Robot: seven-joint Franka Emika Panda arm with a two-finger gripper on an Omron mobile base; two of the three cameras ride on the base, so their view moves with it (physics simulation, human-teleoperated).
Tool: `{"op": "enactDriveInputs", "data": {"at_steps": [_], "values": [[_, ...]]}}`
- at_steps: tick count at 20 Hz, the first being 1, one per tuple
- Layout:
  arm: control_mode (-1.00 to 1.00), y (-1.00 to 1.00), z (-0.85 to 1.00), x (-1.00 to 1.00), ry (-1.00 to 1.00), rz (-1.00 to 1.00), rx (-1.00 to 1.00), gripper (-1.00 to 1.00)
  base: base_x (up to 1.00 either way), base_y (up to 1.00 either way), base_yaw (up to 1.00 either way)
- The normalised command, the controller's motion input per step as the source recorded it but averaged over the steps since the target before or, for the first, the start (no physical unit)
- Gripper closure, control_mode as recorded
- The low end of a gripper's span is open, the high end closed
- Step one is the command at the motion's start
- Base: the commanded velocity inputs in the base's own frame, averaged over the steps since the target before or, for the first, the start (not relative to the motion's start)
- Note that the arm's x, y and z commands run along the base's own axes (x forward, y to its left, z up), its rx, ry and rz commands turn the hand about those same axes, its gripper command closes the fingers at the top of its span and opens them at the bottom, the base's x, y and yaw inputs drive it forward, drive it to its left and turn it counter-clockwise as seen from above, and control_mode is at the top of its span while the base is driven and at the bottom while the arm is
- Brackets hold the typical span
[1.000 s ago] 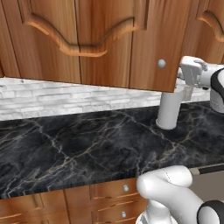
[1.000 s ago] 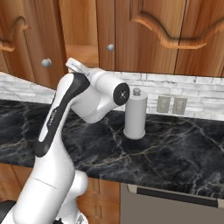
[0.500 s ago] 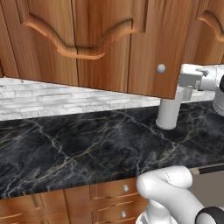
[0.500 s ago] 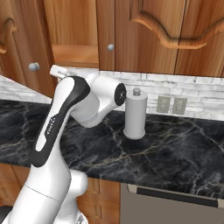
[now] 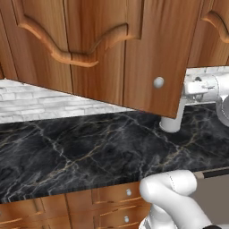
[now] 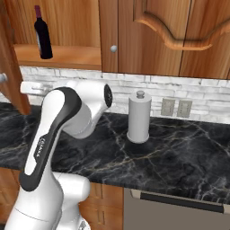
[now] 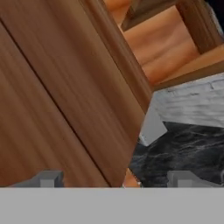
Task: Open the cabinet directly in front. Then move the wine and the mug to the dining counter with the candle on it.
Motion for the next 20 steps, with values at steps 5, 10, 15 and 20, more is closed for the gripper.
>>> {"op": "enactDriveInputs", "data": {"at_steps": [5,10,15,20], "values": [[-1.0,1.0,-0.99,-0.27,-0.31,0.11,-0.03,-1.0,0.0,0.0,0.0],[-1.0,1.0,-0.83,-0.01,-0.35,0.0,0.0,-1.0,0.0,0.0,0.0],[-1.0,1.0,-0.15,-0.03,-0.12,0.02,0.0,-1.0,0.0,0.0,0.0],[-1.0,1.0,0.53,0.01,-0.03,0.21,0.0,-1.0,0.0,0.0,0.0]]}}
